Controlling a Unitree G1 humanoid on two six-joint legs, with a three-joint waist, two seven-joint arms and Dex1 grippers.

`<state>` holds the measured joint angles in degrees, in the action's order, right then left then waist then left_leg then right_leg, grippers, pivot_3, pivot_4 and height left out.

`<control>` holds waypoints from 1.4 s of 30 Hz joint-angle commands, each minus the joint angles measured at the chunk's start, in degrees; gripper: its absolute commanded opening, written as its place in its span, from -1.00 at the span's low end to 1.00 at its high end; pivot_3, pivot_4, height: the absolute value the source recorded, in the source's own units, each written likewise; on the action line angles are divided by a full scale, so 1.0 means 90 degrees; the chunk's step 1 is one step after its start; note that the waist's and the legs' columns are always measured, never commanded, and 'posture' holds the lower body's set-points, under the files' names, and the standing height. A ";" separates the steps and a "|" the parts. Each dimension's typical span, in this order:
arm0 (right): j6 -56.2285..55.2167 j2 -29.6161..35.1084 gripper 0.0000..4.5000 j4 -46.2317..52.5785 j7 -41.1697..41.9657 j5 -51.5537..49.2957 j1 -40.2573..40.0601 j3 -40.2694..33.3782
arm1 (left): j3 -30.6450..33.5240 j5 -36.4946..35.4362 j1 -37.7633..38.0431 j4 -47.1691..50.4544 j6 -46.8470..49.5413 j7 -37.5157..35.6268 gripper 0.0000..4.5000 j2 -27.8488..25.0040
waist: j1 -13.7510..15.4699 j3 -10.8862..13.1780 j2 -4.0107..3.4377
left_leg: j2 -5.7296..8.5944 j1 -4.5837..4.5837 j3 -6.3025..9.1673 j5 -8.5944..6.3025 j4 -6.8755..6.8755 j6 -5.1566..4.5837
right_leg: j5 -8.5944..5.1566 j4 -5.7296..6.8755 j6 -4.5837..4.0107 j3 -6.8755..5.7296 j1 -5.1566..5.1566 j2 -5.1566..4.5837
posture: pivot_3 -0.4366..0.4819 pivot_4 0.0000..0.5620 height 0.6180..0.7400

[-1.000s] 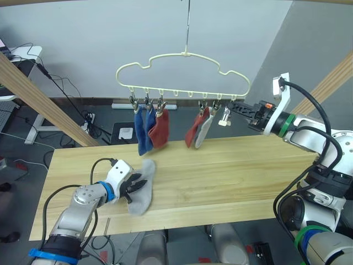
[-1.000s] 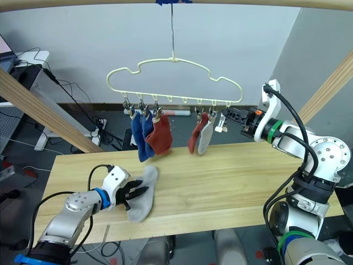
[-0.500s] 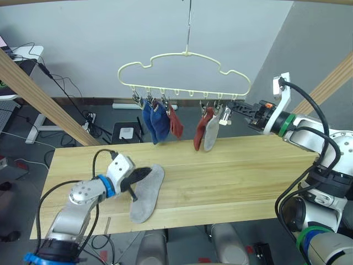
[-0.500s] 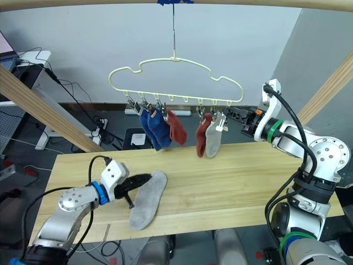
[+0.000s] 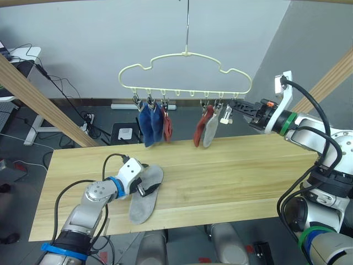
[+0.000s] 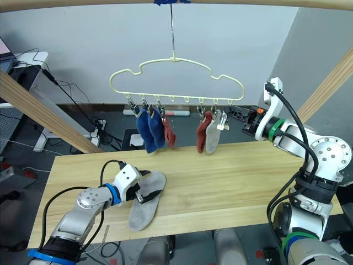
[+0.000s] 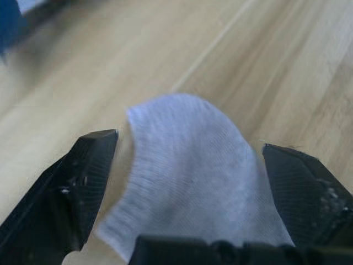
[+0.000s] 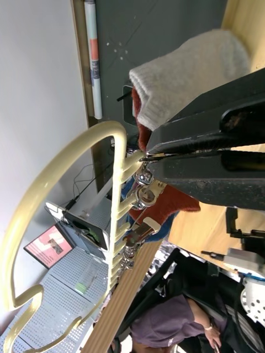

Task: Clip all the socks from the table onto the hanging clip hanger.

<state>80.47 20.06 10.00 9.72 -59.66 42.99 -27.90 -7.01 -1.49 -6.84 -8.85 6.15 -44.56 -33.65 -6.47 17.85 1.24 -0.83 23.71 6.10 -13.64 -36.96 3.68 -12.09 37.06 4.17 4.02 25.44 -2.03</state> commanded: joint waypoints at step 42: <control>0.0934 0.0871 -1.00 -0.1177 -0.0210 -0.2135 0.0328 -0.0318 | -0.0510 -0.1920 -0.1703 0.2326 0.1287 -0.1062 -0.98 0.1235 | 0.0140 -0.0003 0.0004 | 0.0006 0.0010 -0.0004 0.0002 -0.0020 -0.0002 | 0.0011 -0.0017 0.0017 0.0002 -0.0015 -0.0003 | -0.42 -0.01 1.00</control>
<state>87.95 27.17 -0.85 8.15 -75.10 45.31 -29.31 -9.96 -17.93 -22.30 11.31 17.49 -54.44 -23.65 -5.22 17.82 1.28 -0.77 23.78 6.01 -13.62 -37.11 3.66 -11.99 36.90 4.32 4.08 25.30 -2.07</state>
